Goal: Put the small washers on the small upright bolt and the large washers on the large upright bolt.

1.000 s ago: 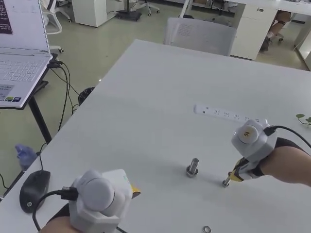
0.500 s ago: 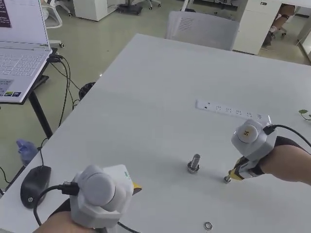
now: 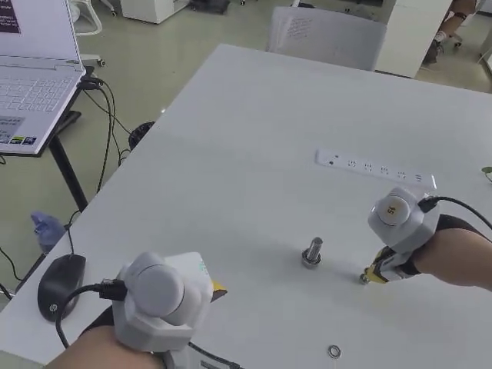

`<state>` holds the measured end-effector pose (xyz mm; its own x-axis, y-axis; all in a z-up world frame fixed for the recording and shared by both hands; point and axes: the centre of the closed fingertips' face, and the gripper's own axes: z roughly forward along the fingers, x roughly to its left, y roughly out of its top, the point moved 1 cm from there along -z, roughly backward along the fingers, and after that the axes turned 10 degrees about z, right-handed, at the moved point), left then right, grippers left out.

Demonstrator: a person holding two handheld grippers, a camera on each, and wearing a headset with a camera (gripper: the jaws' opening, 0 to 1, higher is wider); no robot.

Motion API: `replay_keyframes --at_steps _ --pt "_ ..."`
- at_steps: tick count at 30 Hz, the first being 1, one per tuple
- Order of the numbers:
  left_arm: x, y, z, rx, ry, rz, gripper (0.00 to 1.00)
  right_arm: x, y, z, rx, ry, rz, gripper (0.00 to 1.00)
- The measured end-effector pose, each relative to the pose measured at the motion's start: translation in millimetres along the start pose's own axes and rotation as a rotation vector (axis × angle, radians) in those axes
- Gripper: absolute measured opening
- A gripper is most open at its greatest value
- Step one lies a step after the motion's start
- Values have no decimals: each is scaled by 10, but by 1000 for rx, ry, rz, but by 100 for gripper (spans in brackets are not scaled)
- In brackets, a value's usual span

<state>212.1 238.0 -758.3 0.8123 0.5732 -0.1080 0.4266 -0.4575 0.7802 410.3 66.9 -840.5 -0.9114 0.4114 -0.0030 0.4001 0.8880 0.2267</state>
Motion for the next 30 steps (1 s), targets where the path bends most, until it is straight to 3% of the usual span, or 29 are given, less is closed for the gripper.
replay_keyframes --at_steps 20,30 --pt "-8 -36 28 12 -8 -18 87 -45 -67 169 -1 13 17 13" --pt "-1 -36 37 15 -11 -17 86 -40 -55 167 7 -6 -31 13"
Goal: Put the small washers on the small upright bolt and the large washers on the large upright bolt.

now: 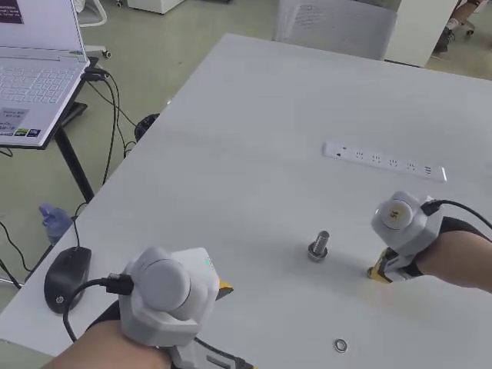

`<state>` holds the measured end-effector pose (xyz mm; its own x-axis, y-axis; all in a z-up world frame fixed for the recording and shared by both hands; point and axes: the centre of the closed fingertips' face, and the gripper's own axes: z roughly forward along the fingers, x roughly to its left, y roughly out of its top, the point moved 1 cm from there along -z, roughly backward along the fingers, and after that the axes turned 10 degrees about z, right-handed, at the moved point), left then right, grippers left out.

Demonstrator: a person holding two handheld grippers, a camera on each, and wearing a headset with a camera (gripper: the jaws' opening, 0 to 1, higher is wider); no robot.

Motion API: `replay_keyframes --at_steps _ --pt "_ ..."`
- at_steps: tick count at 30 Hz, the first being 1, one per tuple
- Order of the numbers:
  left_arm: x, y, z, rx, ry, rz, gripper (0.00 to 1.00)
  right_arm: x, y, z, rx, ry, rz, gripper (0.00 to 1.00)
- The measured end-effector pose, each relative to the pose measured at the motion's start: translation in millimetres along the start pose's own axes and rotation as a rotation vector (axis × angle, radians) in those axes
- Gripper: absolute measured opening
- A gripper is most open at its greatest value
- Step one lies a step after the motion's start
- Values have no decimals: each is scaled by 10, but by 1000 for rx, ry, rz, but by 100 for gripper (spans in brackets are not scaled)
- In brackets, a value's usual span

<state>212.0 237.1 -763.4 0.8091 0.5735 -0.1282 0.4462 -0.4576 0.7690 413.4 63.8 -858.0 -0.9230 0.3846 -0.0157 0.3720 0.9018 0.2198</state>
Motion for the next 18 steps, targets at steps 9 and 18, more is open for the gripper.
replay_keyframes --at_steps 9,18 --pt "-22 -21 4 11 -6 2 85 3 -6 4 5 -3 -22 14" --pt "-25 7 -17 -5 -4 0 85 10 18 -12 -8 13 -31 25"
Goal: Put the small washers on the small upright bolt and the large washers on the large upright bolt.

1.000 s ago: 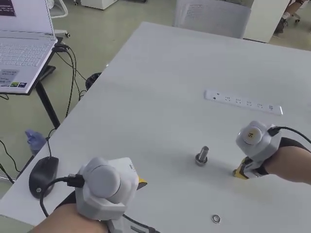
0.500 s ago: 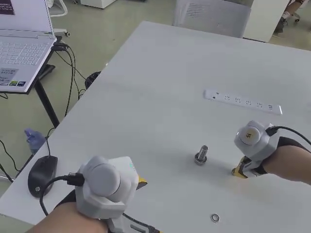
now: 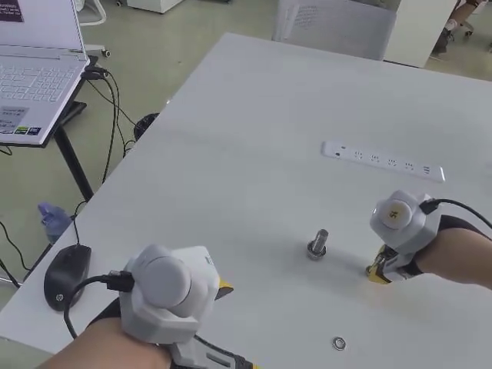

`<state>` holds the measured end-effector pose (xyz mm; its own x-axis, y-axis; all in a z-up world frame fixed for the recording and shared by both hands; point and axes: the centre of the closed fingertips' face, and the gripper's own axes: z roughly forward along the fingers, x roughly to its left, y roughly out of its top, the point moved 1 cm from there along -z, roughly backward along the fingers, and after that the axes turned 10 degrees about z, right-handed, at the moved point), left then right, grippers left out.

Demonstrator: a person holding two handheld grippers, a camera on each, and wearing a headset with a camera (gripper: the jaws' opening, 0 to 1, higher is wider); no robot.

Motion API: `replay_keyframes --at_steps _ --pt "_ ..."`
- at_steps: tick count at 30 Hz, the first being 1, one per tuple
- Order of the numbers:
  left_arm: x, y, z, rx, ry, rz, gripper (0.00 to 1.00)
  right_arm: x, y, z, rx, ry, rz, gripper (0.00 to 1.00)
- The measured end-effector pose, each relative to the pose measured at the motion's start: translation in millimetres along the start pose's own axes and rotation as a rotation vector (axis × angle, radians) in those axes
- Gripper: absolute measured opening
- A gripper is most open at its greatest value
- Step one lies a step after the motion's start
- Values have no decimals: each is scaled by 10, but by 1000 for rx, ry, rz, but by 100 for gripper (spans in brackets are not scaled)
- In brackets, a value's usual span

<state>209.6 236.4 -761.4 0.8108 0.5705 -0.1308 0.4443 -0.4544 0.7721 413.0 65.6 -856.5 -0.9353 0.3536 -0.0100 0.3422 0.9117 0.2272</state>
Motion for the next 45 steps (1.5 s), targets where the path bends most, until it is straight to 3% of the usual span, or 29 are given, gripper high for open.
replay_keyframes --at_steps 20,21,23,25,35,45 --pt "17 68 -71 -16 27 28 91 51 36 -196 -27 6 12 29" --pt "14 70 -80 -14 31 35 97 15 45 -264 -35 0 23 30" --pt "-24 50 -88 4 10 32 99 -5 48 -301 -41 -5 32 31" --pt "-2 72 -101 -2 20 49 100 3 63 -357 -52 -8 38 31" --pt "-88 85 -125 -7 -8 66 100 194 79 -489 -69 -18 29 33" --pt "-52 67 -217 -18 -15 75 96 438 113 -535 -83 -15 25 33"
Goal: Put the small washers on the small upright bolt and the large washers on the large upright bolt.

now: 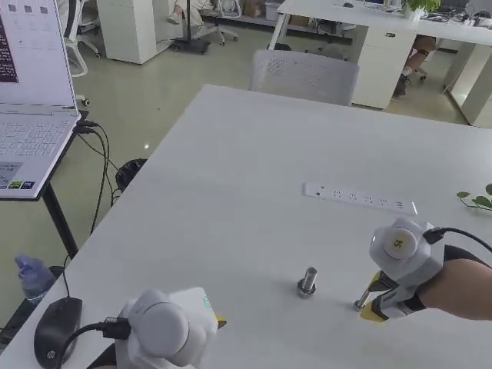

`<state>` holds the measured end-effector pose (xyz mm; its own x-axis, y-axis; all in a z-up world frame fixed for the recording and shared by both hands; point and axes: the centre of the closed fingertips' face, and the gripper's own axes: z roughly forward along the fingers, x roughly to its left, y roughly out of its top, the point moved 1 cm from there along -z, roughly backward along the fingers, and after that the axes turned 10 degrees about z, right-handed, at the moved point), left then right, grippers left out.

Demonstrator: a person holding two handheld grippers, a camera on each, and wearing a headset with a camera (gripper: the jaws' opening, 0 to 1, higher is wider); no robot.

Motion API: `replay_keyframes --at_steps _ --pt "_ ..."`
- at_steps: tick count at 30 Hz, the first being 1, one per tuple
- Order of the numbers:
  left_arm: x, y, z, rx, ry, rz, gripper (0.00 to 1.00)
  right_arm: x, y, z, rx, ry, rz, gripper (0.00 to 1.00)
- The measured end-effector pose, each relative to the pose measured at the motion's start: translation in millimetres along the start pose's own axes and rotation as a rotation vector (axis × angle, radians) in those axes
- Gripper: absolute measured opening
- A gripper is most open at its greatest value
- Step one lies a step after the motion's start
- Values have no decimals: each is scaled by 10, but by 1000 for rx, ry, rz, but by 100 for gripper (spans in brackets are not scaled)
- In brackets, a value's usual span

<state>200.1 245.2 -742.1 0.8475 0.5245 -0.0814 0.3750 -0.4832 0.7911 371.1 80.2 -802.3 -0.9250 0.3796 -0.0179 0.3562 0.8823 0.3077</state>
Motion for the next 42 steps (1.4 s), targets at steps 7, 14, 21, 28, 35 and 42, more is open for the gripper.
replay_keyframes --at_steps 7,14,21,28,35,42 --pt "-6 -23 -82 9 -10 18 95 239 -59 21 8 8 14 33" --pt "12 1 -96 -2 -28 12 94 476 -131 77 5 24 30 34" --pt "-10 13 -85 -5 -37 26 94 711 -233 141 11 46 38 35" --pt "-36 -1 -83 -10 -47 31 93 950 -286 268 23 69 43 35" --pt "-29 -47 -87 -5 -53 32 92 980 -305 365 27 66 53 34" --pt "-2 -60 -102 -2 -51 36 93 970 -298 445 28 64 68 34"
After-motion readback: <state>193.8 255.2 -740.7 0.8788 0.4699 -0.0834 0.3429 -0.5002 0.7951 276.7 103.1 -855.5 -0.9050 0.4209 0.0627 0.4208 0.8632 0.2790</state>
